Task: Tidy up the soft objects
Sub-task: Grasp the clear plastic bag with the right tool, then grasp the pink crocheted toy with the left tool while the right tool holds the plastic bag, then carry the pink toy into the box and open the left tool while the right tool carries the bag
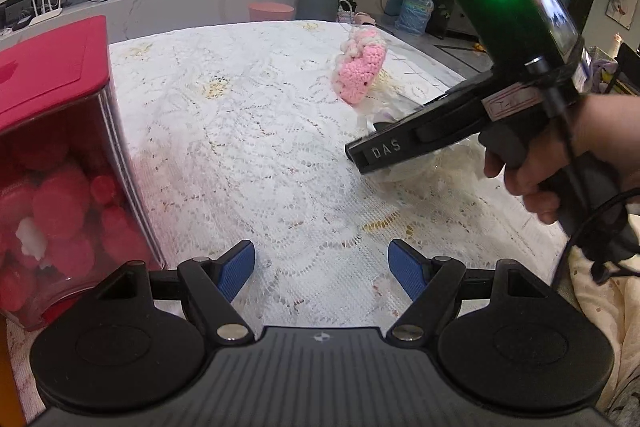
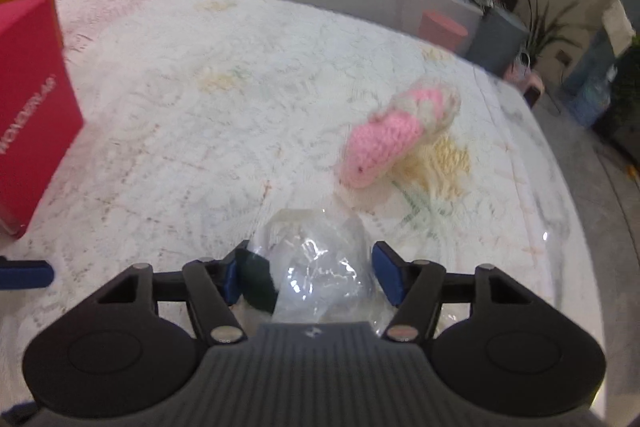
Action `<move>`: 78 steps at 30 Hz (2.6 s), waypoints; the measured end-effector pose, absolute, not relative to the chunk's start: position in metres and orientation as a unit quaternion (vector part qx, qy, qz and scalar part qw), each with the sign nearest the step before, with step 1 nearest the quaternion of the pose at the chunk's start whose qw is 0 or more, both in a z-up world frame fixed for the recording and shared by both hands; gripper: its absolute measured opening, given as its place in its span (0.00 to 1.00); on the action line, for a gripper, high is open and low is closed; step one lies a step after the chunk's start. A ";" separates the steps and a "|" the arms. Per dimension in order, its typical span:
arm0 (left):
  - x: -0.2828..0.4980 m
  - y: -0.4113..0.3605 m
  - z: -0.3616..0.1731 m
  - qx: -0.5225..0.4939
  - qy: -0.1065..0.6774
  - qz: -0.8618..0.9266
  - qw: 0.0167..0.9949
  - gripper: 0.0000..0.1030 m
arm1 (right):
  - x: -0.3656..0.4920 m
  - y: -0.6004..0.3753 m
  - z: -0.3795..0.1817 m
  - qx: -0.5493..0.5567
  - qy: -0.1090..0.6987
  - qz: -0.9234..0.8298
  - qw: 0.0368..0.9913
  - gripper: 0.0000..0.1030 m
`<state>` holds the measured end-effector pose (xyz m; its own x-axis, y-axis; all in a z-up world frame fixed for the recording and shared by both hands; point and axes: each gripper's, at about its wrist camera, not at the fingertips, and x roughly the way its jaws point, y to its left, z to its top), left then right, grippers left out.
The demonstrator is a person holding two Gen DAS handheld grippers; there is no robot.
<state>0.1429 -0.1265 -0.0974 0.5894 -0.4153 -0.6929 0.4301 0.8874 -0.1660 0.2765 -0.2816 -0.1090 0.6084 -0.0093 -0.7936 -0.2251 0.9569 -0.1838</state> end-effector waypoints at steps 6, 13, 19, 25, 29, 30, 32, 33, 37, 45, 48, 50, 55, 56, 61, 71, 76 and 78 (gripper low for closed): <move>0.132 -0.131 -0.087 0.009 0.366 -0.245 0.898 0.87 | 0.274 -0.288 -0.093 -0.094 0.424 0.049 0.900 0.50; 0.117 -0.147 -0.079 0.051 0.353 -0.243 0.902 0.87 | 0.245 -0.306 -0.037 -0.074 0.342 0.050 0.935 0.50; 0.128 -0.166 -0.058 0.066 0.333 -0.227 0.913 0.87 | 0.213 -0.341 0.011 -0.022 0.270 0.012 0.963 0.50; 0.173 -0.218 -0.045 0.088 0.303 -0.271 0.910 0.86 | 0.176 -0.387 0.034 0.016 0.227 -0.042 0.973 0.50; 0.205 -0.254 -0.050 0.122 0.283 -0.271 0.912 0.86 | 0.157 -0.412 0.038 0.033 0.213 -0.072 0.974 0.50; 0.213 -0.262 -0.054 0.135 0.276 -0.268 0.913 0.86 | 0.155 -0.416 0.038 0.037 0.213 -0.077 0.973 0.50; 0.232 -0.279 -0.064 0.162 0.270 -0.252 0.915 0.86 | 0.155 -0.422 0.036 0.047 0.214 -0.085 0.972 0.50; 0.240 -0.283 -0.070 0.169 0.271 -0.246 0.915 0.85 | 0.157 -0.421 0.035 0.050 0.216 -0.087 0.971 0.50; 0.279 -0.298 -0.091 0.166 0.293 -0.228 0.914 0.84 | 0.168 -0.415 0.028 0.048 0.226 -0.071 0.970 0.50; 0.310 -0.292 -0.114 0.117 0.346 -0.174 0.915 0.34 | 0.176 -0.411 0.018 0.048 0.239 -0.050 0.969 0.50; 0.306 -0.291 -0.106 0.107 0.342 -0.189 0.914 0.29 | 0.184 -0.415 0.011 0.050 0.256 -0.060 0.964 0.50; 0.298 -0.293 -0.100 0.126 0.325 -0.186 0.919 0.28 | 0.189 -0.413 0.008 0.045 0.267 -0.069 0.960 0.50; 0.269 -0.290 -0.079 0.151 0.301 -0.183 0.924 0.27 | 0.191 -0.405 0.005 0.030 0.274 -0.033 0.961 0.50; 0.259 -0.285 -0.073 0.148 0.302 -0.191 0.922 0.27 | 0.192 -0.402 0.003 0.030 0.278 -0.027 0.960 0.50; 0.216 -0.254 -0.053 0.100 0.334 -0.224 0.910 0.27 | 0.197 -0.393 0.001 0.035 0.281 -0.002 0.959 0.50; 0.141 -0.178 -0.066 0.074 0.355 -0.195 0.911 0.27 | 0.213 -0.329 -0.012 -0.014 0.327 0.072 0.942 0.50; 0.124 -0.158 -0.076 0.074 0.351 -0.173 0.917 0.27 | 0.216 -0.302 -0.019 -0.044 0.335 0.101 0.936 0.50; 0.121 -0.152 -0.076 0.069 0.353 -0.171 0.917 0.27 | 0.217 -0.299 -0.022 -0.051 0.341 0.100 0.933 0.50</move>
<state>0.1211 -0.1516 -0.0764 0.6918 -0.2657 -0.6714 0.3627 0.9319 0.0049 0.2167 -0.2988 -0.0216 0.7477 0.1527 -0.6463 -0.2220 0.9747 -0.0265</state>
